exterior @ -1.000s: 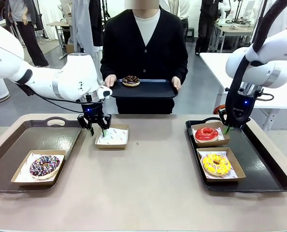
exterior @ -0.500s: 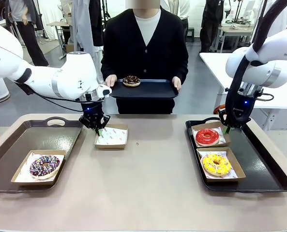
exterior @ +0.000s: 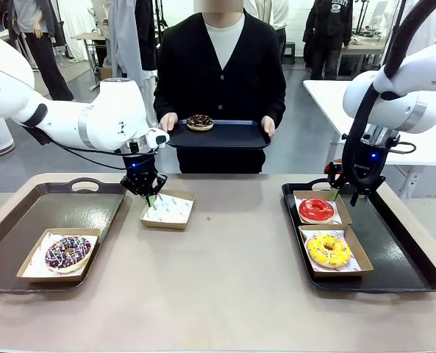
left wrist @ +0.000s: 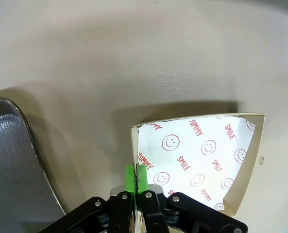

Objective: Individually package the donuts and arrange them on the tray.
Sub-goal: Place the picked Paper togo box on the Handle tray while simultaneously picking up another Paper togo box from the table with the other hand.

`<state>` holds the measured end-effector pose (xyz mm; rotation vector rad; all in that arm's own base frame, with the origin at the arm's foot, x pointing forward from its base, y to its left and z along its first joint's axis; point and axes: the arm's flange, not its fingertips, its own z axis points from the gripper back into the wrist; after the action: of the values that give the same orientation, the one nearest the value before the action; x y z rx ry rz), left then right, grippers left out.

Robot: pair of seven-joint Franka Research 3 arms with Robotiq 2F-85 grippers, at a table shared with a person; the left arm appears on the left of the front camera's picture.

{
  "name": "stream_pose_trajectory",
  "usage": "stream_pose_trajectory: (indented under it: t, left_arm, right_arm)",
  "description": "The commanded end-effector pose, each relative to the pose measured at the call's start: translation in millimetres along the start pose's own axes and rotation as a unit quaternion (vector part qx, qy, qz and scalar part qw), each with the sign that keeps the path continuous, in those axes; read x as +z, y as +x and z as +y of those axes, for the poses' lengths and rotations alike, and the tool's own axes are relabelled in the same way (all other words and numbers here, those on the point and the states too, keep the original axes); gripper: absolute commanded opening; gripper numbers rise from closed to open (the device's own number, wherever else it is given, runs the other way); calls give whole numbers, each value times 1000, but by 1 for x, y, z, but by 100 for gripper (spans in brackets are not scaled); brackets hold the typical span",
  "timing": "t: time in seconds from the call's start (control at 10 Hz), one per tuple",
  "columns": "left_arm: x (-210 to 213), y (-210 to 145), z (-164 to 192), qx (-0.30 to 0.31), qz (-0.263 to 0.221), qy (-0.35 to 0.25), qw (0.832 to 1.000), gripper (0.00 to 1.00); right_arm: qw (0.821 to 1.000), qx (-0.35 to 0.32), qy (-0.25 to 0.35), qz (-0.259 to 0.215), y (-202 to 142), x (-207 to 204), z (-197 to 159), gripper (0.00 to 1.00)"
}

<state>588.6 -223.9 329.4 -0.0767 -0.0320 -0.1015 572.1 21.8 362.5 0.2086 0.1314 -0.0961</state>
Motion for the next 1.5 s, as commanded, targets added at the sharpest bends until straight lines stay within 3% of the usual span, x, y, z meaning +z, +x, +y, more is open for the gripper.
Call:
stream_pose_trajectory:
  t: [0.0, 0.5, 0.7, 1.1, 1.4]
  left_arm:
    - [3, 0, 2, 9, 5, -6, 1000, 0]
    - [5, -2, 2, 5, 4, -6, 1000, 0]
    - [20, -8, 0, -7, 9, -19, 1000, 0]
    - [111, -21, 0, -13, -28, -21, 999, 0]
    - [173, -23, -16, -20, -40, 2, 999, 0]
  right_arm:
    - [1000, -4, 9, 5, 3, 2, 4, 100]
    - [999, 8, 32, 0, -6, 10, -1, 100]
    - [995, 38, 87, 31, -26, 28, -15, 100]
    - [964, 95, 247, 10, -107, 99, -114, 100]
    - [913, 93, 395, -32, -154, 132, -208, 100]
